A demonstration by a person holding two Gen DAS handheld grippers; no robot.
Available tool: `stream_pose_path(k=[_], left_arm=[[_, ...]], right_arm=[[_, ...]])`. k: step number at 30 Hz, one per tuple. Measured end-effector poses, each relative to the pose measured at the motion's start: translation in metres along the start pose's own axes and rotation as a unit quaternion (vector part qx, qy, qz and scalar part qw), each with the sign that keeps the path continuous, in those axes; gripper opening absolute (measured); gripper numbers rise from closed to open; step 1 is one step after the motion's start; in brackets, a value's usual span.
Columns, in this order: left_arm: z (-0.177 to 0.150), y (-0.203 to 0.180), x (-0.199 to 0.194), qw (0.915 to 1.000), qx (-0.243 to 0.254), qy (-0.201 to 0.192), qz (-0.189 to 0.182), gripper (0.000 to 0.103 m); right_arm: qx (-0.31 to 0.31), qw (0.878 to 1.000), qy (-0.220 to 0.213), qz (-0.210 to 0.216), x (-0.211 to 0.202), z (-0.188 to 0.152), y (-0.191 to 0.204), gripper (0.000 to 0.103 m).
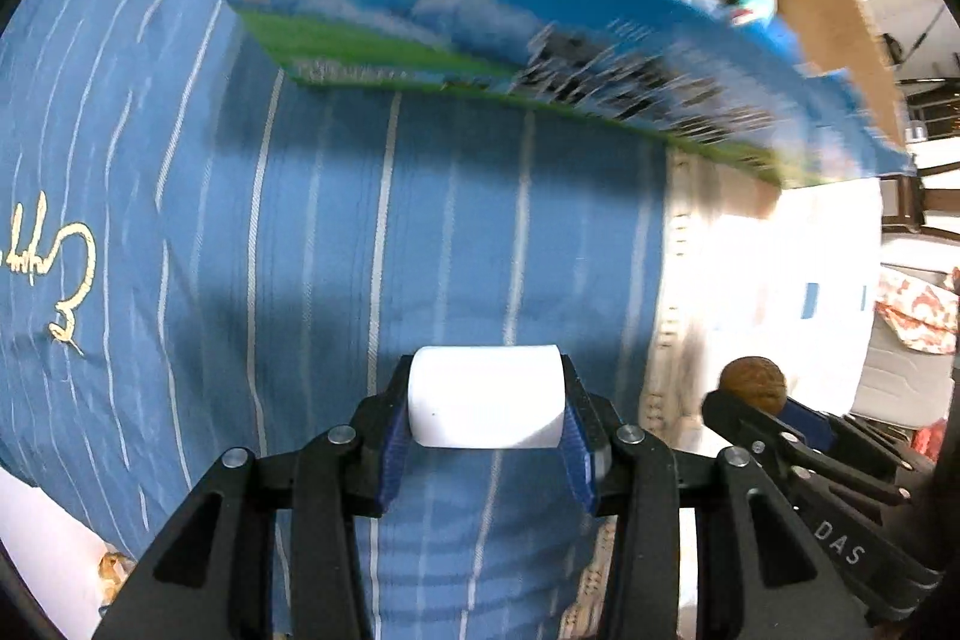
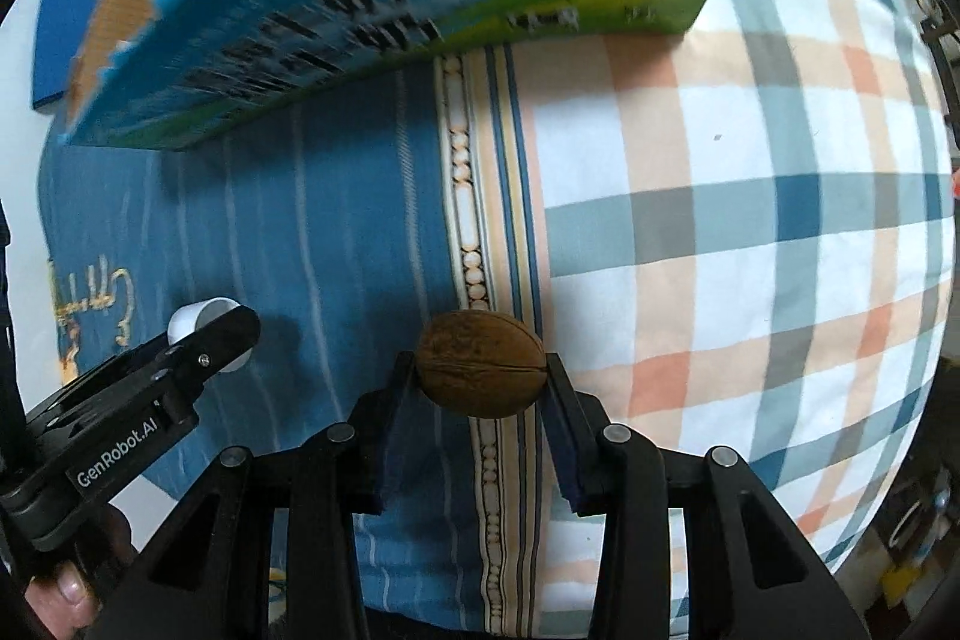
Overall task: Organize rigid objects
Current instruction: 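Lift the cylinder and walnut and carry them over the box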
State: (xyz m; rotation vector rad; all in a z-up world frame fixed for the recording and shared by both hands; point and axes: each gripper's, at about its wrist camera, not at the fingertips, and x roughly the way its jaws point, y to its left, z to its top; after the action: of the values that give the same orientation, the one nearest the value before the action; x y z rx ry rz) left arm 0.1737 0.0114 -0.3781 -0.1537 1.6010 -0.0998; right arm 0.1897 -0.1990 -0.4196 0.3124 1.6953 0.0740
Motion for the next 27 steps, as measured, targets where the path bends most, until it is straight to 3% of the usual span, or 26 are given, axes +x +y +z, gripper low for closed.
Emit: stream_pose_path(k=[8,14,19,27], left_arm=[[0.007,-0.024,-0.091,0.9961,0.029,-0.075,-0.038,0.04],[0.043,-0.04,-0.139,0.9908,0.041,-0.114,-0.06,0.04],[0.094,-0.057,-0.13,0.9915,0.052,-0.112,-0.041,0.04],[0.166,-0.06,-0.054,0.999,0.038,-0.018,-0.015,0.04]], right_arm=[[-0.023,0.997,-0.06,0.032,-0.08,-0.004,0.005,0.042],[-0.036,0.993,-0.102,0.054,-0.132,0.019,0.014,0.042],[-0.037,0.992,-0.114,0.039,-0.139,0.063,0.022,0.042],[-0.027,0.997,-0.076,0.003,-0.086,0.139,0.024,0.042]])
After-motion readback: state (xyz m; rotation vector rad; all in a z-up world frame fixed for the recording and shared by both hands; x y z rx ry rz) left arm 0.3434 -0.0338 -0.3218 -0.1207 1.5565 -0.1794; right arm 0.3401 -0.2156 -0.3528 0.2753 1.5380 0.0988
